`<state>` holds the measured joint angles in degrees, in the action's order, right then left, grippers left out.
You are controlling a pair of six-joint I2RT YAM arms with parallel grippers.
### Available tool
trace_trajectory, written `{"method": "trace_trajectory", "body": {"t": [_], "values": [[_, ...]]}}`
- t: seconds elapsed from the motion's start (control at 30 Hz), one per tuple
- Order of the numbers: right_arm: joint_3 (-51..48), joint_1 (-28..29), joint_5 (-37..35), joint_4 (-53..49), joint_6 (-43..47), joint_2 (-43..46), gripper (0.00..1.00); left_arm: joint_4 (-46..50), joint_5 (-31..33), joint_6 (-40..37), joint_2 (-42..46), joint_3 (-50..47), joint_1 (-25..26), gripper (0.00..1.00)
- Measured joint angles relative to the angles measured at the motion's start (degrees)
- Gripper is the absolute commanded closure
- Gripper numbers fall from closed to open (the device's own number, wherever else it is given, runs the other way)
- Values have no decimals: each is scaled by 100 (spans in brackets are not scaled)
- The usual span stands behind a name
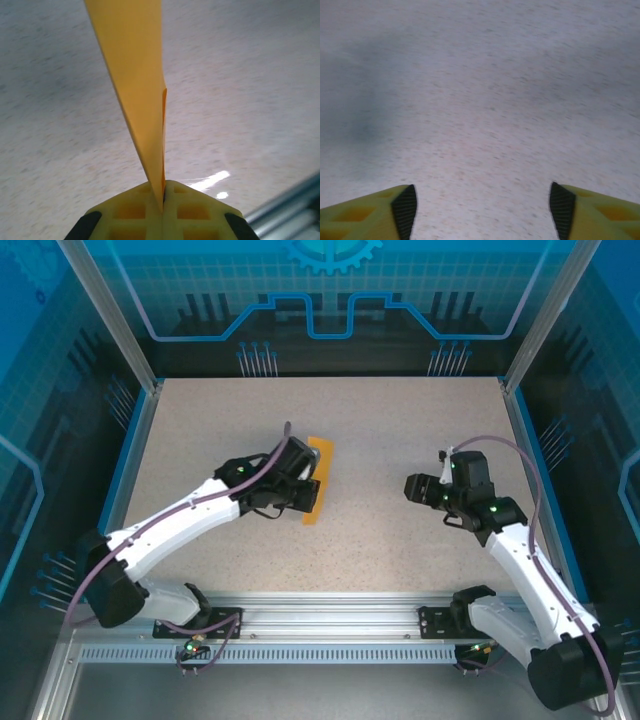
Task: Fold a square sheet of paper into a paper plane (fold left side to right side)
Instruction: Turn over the paper at the center of the table.
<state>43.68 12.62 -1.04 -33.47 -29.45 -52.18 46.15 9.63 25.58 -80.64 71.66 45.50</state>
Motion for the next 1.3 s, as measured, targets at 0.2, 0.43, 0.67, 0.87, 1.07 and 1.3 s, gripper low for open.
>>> {"method": "trace_trajectory", "body": {"t": [0.2,0.43,0.67,0.87,1.07,1.3], "values": [[-63,-33,-601,-468,136,122,0,1174,1611,581,-1110,782,632,100],[-140,-42,-789,-597,223,160,0,1954,2326,1342,-2288,1355,793,100],[-262,-70,-807,-619,295,234,0,2452,2483,1676,-3539,2006,839,100],[-380,-79,-817,-616,334,291,0,2708,2251,1609,-4111,2758,841,96],[-439,-92,-745,-612,365,293,0,2704,1491,1329,-4706,3460,789,89],[-448,-105,-538,-595,393,295,0,2413,350,1064,-5021,3751,511,77]]}}
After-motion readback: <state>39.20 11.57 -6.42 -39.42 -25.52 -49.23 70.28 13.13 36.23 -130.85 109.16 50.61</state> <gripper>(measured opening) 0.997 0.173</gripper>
